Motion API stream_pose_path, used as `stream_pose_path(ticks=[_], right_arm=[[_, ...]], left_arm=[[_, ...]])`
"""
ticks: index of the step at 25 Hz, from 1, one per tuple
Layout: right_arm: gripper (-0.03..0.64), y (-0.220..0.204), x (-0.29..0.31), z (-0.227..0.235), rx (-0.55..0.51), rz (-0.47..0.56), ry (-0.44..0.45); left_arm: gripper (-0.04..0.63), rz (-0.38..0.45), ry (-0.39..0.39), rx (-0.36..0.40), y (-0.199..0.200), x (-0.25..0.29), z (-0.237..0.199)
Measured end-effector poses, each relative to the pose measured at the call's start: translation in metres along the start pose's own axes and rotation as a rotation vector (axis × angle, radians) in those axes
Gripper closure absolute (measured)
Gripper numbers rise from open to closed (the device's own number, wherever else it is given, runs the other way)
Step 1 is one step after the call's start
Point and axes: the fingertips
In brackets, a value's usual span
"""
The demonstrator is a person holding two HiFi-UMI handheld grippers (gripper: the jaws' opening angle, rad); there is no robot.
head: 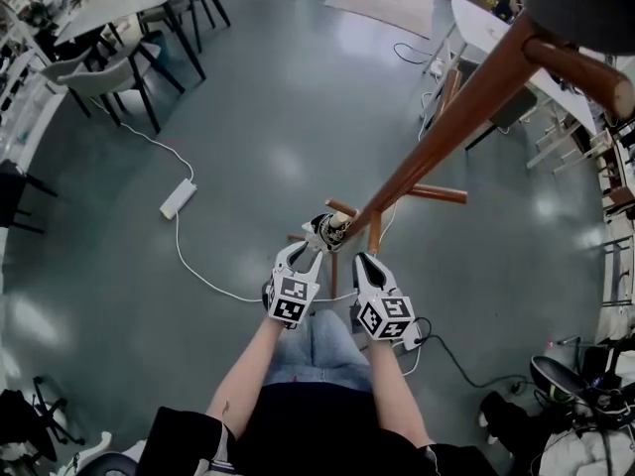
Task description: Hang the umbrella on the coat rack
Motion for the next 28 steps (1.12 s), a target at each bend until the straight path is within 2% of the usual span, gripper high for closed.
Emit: stream_pose_path(ticks=[5, 8, 14, 21, 28], right_arm=[[0.603, 0.064, -0.018, -0.005, -0.014, 0.039, -0.056], [0.606, 0.109, -0.026, -0.007, -0.028, 0.086, -0.077], [0.606, 0.195, -0.042, -0.013, -0.089, 0.211, -0.087], [0.606, 0.278, -0.059, -0.028, -0.175, 0.361, -0.085], [0.606, 0.331, -0.067, -0.053, -0.236, 0.452, -0.035]], left_arm=[[0.553, 0.106, 0.023, 0.008, 0.103, -0.031, 0.0], [0.588, 0.172, 0.024, 0.013, 0.161, -0.045, 0.006], [0.588, 0.287, 0.007, 0.052, 0.252, -0.063, 0.022], [0.588, 0.373, -0.002, 0.119, 0.318, -0.07, 0.037], [0.588, 0.443, -0.014, 0.127, 0.362, -0.07, 0.048]])
Point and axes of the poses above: the fingertips, and each gripper's own axes: x forward along the fingers, z to its right, y out of its top, and after that the axes turned 14 degrees about z, right-handed
